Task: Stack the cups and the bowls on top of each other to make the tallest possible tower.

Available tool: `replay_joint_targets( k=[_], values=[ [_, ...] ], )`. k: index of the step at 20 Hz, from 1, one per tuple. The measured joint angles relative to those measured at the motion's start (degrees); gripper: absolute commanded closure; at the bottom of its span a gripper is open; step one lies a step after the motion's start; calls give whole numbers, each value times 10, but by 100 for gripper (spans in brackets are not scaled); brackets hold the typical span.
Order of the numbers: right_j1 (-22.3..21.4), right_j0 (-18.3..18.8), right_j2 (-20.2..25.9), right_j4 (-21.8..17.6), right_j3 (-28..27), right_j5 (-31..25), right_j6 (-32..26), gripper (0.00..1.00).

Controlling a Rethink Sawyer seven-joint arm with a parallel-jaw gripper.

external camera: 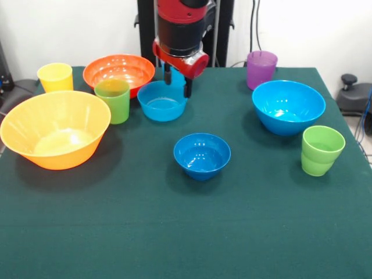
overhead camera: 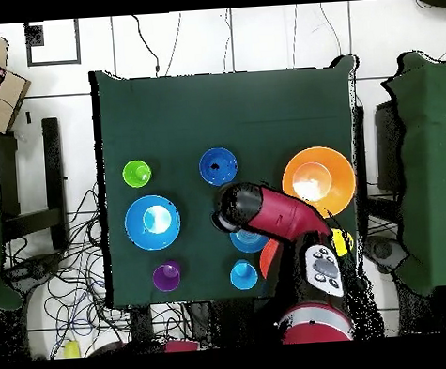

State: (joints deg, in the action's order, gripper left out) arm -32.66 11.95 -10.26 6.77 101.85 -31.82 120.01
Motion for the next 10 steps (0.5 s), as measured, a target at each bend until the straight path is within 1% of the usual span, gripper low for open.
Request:
replay_joint_targets(
  k=[3,10],
  values=[
    [0,6,0,0,0,14,0,0],
    [0,7,0,0,1,32,0,0]
  ],
)
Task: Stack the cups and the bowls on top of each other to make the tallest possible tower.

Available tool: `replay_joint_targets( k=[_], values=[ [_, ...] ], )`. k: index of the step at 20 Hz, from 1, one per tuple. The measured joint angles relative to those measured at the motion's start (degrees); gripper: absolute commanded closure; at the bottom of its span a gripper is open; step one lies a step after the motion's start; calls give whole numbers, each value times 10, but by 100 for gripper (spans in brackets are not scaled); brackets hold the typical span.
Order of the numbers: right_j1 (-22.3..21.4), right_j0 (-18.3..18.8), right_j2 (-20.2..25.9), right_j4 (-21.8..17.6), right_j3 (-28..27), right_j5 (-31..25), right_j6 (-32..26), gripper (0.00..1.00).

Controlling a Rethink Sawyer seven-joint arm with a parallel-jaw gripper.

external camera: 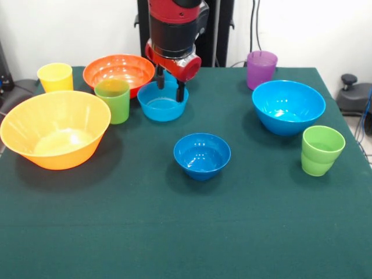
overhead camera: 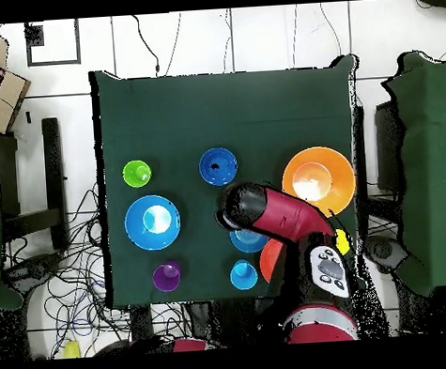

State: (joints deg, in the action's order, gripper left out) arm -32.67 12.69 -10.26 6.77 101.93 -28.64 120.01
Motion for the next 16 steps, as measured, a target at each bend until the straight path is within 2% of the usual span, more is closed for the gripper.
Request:
replay_joint_targets(
  k=[16],
  values=[
    [38,12,2,0,2,58,0,0]
  ],
)
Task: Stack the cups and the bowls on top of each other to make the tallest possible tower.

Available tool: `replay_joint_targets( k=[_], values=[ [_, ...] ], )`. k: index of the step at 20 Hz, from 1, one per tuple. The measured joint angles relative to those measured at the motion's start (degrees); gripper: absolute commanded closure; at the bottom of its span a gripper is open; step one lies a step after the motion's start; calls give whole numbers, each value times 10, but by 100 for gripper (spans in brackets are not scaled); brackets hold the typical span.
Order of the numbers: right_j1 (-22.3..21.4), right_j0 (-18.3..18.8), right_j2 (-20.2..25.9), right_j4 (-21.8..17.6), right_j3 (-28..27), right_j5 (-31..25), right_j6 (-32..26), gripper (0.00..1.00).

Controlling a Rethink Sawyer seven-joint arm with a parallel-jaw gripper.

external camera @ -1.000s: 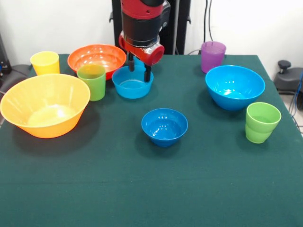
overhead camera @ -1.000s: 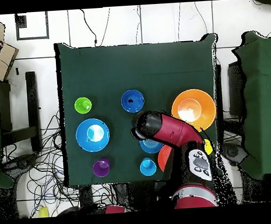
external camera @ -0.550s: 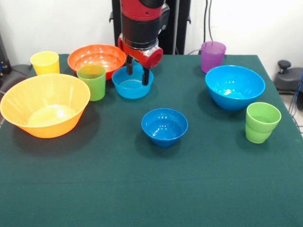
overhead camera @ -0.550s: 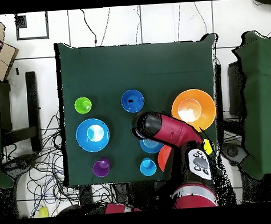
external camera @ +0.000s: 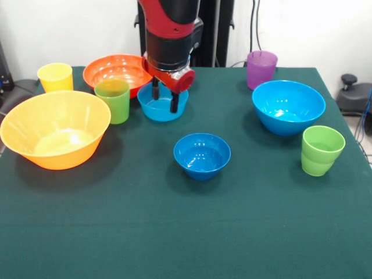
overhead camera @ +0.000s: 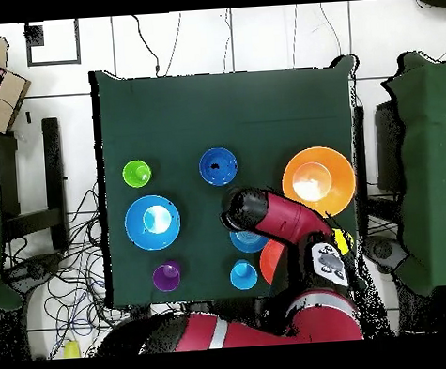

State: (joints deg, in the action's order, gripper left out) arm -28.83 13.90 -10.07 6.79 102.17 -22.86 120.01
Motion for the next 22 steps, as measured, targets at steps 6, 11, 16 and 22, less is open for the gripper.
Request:
replay_joint_targets(
  k=[6,11,16,22],
  values=[
    [18,5,0,0,7,26,0,0],
    [28,5,0,0,15,35,0,0],
    [35,5,0,0,23,41,0,0],
    [46,5,0,0,26,51,0,0]
  ],
)
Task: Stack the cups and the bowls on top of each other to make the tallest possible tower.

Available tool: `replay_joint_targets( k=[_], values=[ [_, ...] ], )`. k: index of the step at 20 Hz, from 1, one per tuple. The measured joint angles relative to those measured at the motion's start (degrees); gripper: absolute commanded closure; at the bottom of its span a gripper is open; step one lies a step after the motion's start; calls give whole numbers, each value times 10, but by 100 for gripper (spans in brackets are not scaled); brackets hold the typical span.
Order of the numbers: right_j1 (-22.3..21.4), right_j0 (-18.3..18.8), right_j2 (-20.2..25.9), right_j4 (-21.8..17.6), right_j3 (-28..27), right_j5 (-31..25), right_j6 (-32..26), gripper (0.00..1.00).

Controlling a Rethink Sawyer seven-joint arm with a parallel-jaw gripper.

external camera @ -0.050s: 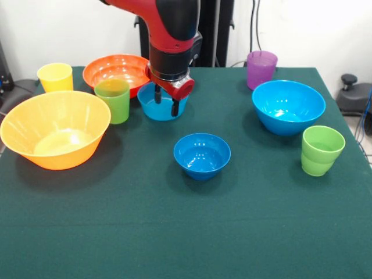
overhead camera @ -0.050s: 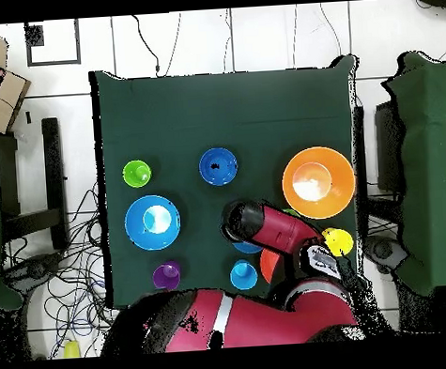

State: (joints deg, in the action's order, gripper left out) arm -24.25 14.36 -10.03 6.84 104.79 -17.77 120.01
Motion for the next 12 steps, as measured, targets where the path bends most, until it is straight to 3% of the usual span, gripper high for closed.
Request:
replay_joint_targets(
  k=[12],
  values=[
    [15,-5,0,0,0,15,0,0]
  ],
)
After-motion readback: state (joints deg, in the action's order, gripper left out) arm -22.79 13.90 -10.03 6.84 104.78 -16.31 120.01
